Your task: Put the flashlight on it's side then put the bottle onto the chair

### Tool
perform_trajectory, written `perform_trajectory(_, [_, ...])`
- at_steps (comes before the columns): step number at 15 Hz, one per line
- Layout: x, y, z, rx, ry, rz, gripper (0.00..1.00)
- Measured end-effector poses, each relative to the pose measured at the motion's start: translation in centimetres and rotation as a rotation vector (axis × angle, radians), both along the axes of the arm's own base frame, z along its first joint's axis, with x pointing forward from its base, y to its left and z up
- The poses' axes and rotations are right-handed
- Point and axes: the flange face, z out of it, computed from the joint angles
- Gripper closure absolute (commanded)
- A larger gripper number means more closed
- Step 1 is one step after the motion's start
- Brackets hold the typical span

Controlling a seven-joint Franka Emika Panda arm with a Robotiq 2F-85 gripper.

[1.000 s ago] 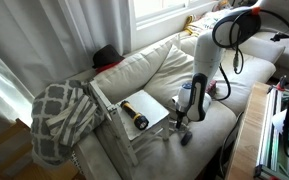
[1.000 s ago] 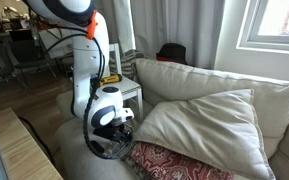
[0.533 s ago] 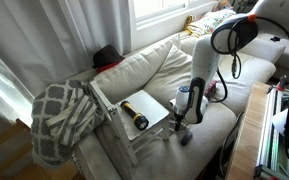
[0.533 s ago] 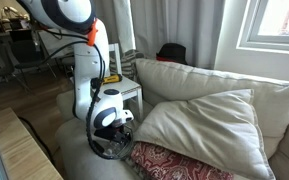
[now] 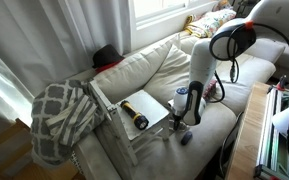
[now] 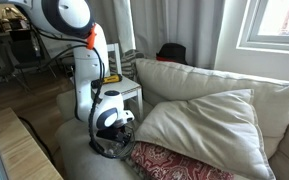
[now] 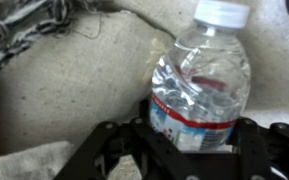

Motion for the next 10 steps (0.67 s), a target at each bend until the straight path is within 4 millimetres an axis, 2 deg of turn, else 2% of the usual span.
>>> perform_trajectory(3, [0.4,-0.4,0.8,-0.033,0.019,0.018,0.73])
perform_trajectory(5, [0.6,-0.8,2.0,-0.068,0.053,0.034,0.76])
perform_trajectory(10, [0.2,-2.4,7.9,-0.193,0.209,0.1,0.76])
